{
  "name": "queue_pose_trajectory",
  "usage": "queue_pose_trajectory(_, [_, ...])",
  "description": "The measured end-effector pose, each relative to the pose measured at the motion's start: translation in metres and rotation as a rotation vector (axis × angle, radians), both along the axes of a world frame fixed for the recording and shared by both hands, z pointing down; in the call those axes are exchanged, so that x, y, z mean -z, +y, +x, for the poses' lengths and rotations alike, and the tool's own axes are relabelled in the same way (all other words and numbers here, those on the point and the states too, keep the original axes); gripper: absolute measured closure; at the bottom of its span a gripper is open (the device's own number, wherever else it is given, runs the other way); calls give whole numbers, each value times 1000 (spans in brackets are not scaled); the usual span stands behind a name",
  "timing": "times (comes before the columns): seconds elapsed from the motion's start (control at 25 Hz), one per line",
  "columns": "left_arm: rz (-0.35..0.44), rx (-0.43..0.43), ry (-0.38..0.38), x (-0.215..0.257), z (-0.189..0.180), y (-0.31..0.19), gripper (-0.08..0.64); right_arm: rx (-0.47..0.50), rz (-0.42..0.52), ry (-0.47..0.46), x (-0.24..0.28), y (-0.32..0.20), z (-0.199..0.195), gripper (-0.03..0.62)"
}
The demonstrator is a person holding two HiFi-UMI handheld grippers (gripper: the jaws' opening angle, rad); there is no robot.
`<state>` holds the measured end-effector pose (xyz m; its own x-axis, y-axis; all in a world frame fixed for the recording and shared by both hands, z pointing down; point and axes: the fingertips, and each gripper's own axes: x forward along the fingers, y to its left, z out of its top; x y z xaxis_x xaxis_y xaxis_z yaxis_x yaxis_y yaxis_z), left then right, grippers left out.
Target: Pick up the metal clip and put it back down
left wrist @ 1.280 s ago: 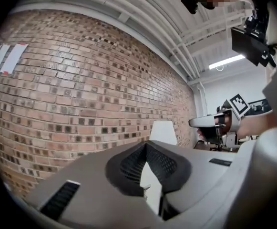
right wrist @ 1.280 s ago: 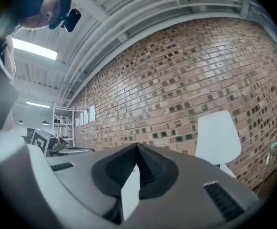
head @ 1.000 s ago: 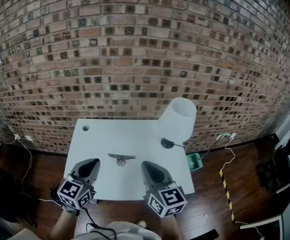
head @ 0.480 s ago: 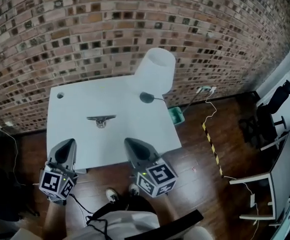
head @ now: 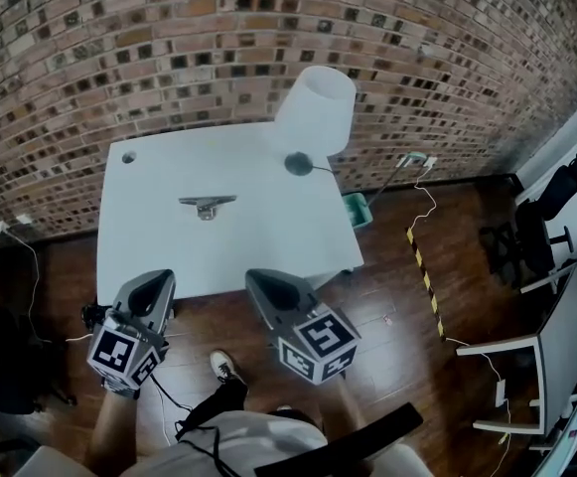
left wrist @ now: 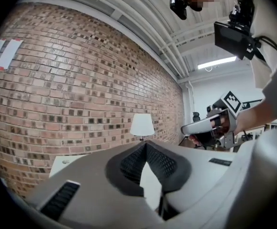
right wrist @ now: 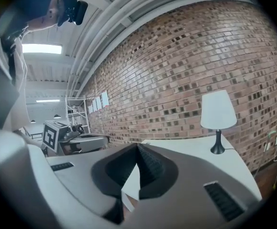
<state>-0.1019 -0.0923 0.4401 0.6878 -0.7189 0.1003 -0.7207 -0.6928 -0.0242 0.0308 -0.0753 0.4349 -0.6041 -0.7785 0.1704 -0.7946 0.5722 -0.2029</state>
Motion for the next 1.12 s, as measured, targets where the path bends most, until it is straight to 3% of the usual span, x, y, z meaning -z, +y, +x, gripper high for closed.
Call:
queue_pose_trajectory(0.2, [1, 0, 41, 1, 24, 55, 552, 66, 4, -26, -5, 56, 15, 595])
queue_pose_trajectory(0.48, [-15, 121, 52, -10, 58, 171, 552, 108, 55, -68, -1, 162, 61, 595])
queue_pose_trajectory(0.68, [-46, 165, 51, -17, 73, 248, 552, 115, 21, -148, -6, 236, 82, 598])
queue_pose_trajectory(0.92, [-19, 209, 55, 8, 56, 286, 552, 163, 45, -88, 8, 290, 71, 598])
queue_pose_trajectory(1.12, [10, 201, 31, 21, 42, 299, 552, 111, 95, -81, 27, 301, 62, 598])
